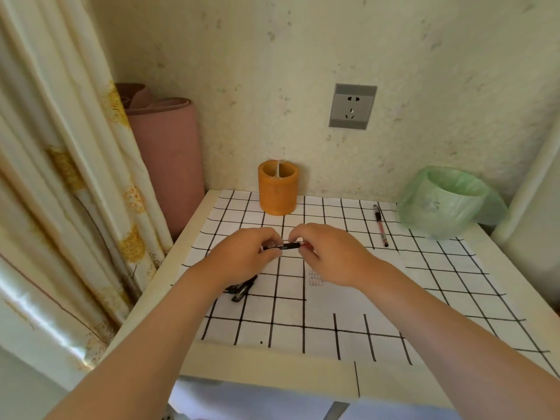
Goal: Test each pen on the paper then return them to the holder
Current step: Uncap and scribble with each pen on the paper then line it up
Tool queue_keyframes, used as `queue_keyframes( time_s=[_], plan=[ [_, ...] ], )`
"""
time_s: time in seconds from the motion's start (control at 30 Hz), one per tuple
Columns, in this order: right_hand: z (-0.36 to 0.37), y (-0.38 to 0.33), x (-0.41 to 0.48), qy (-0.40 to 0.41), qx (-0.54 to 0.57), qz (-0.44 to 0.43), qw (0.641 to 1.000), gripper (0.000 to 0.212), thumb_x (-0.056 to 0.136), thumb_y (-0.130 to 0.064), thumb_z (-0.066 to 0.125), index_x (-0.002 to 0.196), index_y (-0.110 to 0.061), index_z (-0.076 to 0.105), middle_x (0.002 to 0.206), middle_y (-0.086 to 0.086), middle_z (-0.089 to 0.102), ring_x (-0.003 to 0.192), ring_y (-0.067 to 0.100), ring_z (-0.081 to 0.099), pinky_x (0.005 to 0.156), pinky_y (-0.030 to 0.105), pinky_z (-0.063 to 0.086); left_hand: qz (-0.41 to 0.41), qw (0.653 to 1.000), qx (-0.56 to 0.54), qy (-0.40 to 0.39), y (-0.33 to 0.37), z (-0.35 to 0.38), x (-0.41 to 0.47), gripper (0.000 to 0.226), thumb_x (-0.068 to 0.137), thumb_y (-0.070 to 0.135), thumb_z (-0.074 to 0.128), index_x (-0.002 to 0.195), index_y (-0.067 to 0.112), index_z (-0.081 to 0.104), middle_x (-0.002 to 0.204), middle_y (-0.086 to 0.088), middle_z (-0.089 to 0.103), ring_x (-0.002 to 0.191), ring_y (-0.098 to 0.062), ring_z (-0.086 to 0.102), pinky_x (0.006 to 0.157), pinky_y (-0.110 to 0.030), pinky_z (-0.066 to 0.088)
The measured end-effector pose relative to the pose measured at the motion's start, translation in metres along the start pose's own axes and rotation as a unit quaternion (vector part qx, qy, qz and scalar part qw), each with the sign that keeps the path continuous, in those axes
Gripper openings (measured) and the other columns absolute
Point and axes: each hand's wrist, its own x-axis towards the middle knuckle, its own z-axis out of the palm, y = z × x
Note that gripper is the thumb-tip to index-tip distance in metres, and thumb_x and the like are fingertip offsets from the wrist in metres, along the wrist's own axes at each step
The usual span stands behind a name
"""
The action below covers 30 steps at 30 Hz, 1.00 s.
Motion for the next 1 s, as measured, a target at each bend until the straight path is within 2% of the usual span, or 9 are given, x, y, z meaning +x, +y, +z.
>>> queue_keyframes(
  time_s=[0.1, 0.17, 0.27, 0.4, 0.5, 0.63, 0.7, 0.9, 1.0],
  plan=[
    [-0.003, 0.009, -0.006, 0.001, -0.016, -0.001, 1.000, 0.027, 0.098, -0.043, 0.052, 0.123, -0.034, 0.056, 0.093, -0.014, 0.060, 0.080, 0.008, 0.054, 0.068, 0.029, 0.045, 0.005, 1.000, -0.016, 0.006, 0.014, 0.009, 0.012, 0.011, 0.096, 0.035, 0.060, 0.106, 0.032, 0.064, 0.079, 0.014, 0.064, 0.072, -0.005, 0.058, 0.065, -0.023, 0.045],
    [-0.004, 0.017, -0.008, 0.008, -0.008, 0.006, 1.000, 0.021, 0.099, -0.036, 0.053, 0.113, -0.026, 0.064, 0.089, -0.008, 0.064, 0.080, 0.014, 0.058, 0.069, 0.033, 0.048, 0.002, 0.999, -0.025, 0.024, 0.023, 0.015, 0.020, 0.013, 0.095, 0.039, 0.062, 0.105, 0.032, 0.059, 0.084, 0.015, 0.067, 0.076, -0.001, 0.061, 0.069, -0.023, 0.049],
    [-0.006, 0.029, -0.013, 0.008, 0.000, 0.042, 0.999, 0.017, 0.099, -0.026, 0.052, 0.102, -0.017, 0.066, 0.089, -0.002, 0.061, 0.080, 0.017, 0.057, 0.073, 0.038, 0.049, 0.016, 0.999, -0.011, 0.048, 0.033, 0.023, 0.031, 0.014, 0.092, 0.039, 0.066, 0.100, 0.030, 0.059, 0.088, 0.016, 0.063, 0.073, 0.003, 0.056, 0.064, -0.017, 0.041],
    [-0.007, 0.036, -0.024, 0.007, -0.038, 0.053, 0.998, 0.019, 0.098, -0.035, 0.049, 0.100, -0.026, 0.065, 0.086, -0.008, 0.062, 0.079, 0.015, 0.060, 0.066, 0.035, 0.049, 0.050, 0.998, -0.042, 0.002, 0.039, 0.033, 0.041, 0.003, 0.093, 0.030, 0.067, 0.095, 0.031, 0.067, 0.090, 0.019, 0.064, 0.078, -0.004, 0.059, 0.072, -0.025, 0.049],
    [-0.008, 0.042, -0.028, -0.001, -0.074, 0.045, 0.996, 0.025, 0.099, -0.045, 0.047, 0.101, -0.030, 0.066, 0.085, -0.008, 0.064, 0.076, 0.013, 0.059, 0.062, 0.032, 0.048, 0.062, 0.997, -0.049, -0.024, 0.037, 0.039, 0.043, 0.010, 0.094, 0.024, 0.065, 0.099, 0.032, 0.069, 0.093, 0.019, 0.066, 0.084, -0.008, 0.062, 0.077, -0.026, 0.053],
    [-0.001, 0.044, -0.029, -0.024, -0.035, 0.054, 0.998, 0.023, 0.100, -0.034, 0.047, 0.097, -0.020, 0.064, 0.083, -0.005, 0.059, 0.076, 0.018, 0.057, 0.068, 0.039, 0.050, 0.053, 0.998, -0.037, -0.003, 0.034, 0.042, 0.043, 0.008, 0.093, 0.026, 0.067, 0.099, 0.030, 0.068, 0.089, 0.020, 0.066, 0.082, -0.004, 0.062, 0.073, -0.019, 0.047],
    [0.001, 0.044, -0.030, -0.024, -0.033, 0.054, 0.998, 0.022, 0.101, -0.033, 0.047, 0.097, -0.019, 0.063, 0.082, -0.005, 0.057, 0.074, 0.018, 0.055, 0.067, 0.038, 0.048, 0.055, 0.998, -0.038, -0.003, 0.034, 0.044, 0.044, 0.007, 0.092, 0.027, 0.068, 0.098, 0.030, 0.069, 0.087, 0.020, 0.066, 0.081, -0.004, 0.063, 0.073, -0.019, 0.049],
    [0.002, 0.045, -0.035, 0.004, -0.074, 0.044, 0.996, 0.025, 0.102, -0.042, 0.041, 0.102, -0.026, 0.061, 0.078, -0.006, 0.063, 0.070, 0.019, 0.057, 0.059, 0.033, 0.044, 0.065, 0.996, -0.060, -0.017, 0.038, 0.044, 0.043, 0.004, 0.094, 0.023, 0.066, 0.098, 0.024, 0.068, 0.085, 0.015, 0.066, 0.079, -0.010, 0.062, 0.072, -0.023, 0.050],
    [0.001, 0.042, -0.034, 0.010, -0.077, 0.051, 0.996, 0.026, 0.101, -0.045, 0.042, 0.103, -0.029, 0.062, 0.068, -0.008, 0.057, 0.064, 0.018, 0.052, 0.053, 0.029, 0.035, 0.056, 0.997, -0.052, -0.017, 0.038, 0.041, 0.043, 0.003, 0.094, 0.024, 0.065, 0.097, 0.024, 0.067, 0.086, 0.015, 0.065, 0.080, -0.011, 0.062, 0.074, -0.027, 0.052]
  ],
)
